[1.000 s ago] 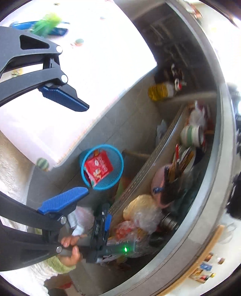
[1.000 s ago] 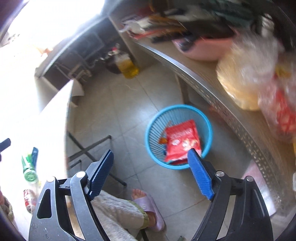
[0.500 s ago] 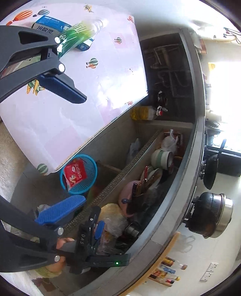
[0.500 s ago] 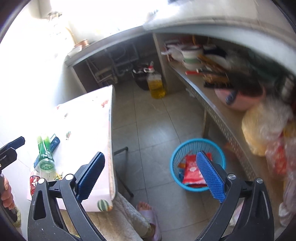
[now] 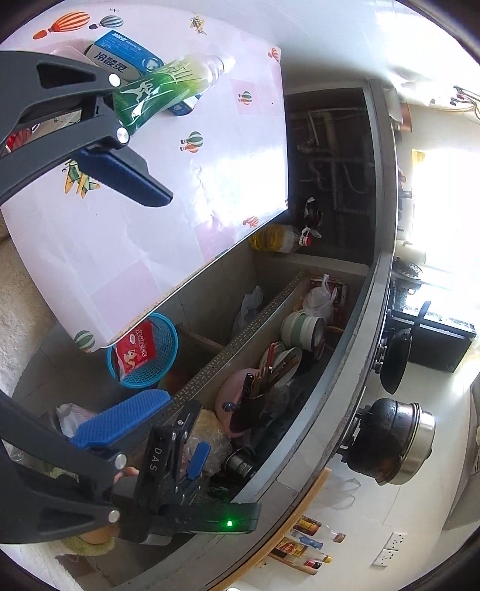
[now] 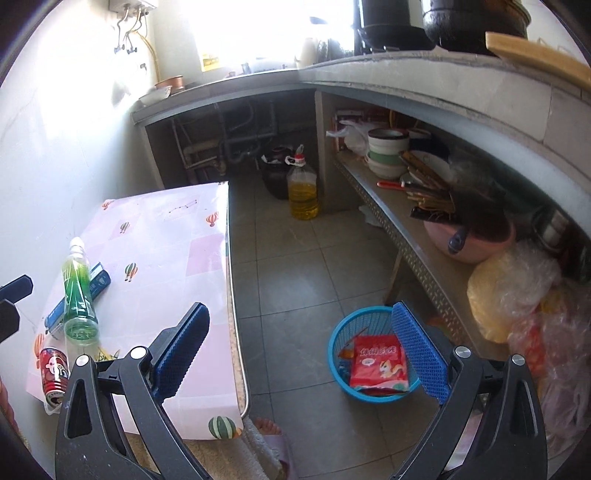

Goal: Collect trash
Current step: 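Bring both tools back over the table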

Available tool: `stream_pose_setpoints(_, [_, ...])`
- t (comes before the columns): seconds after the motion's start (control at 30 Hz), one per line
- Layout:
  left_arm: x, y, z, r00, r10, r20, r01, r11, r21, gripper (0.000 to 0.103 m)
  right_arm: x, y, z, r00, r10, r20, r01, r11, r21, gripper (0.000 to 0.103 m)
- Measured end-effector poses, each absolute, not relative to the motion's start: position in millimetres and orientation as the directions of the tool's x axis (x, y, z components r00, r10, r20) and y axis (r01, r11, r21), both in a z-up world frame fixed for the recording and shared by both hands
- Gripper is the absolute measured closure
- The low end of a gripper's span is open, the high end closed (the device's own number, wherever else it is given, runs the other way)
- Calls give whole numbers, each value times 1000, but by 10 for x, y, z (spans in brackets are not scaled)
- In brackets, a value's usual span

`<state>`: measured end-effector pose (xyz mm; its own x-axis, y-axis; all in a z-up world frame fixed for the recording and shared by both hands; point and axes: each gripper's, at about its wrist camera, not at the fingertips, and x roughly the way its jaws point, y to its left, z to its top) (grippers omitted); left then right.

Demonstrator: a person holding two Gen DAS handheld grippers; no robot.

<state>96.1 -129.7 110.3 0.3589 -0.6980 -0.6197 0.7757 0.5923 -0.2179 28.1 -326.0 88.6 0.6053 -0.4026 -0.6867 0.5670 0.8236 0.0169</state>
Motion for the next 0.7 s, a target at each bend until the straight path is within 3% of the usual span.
stream_pose_setpoints(0.3, [944,-918,934,403,-688,-604,696,659,-287,6,413,-3012,963,625,-499,-600,535,834,-135,8])
stream_pose_setpoints(0.7, [974,117,822,463,-683,-564,563,719,-408,6,852,-2777,875,748,-142,-649,268,958,99,8])
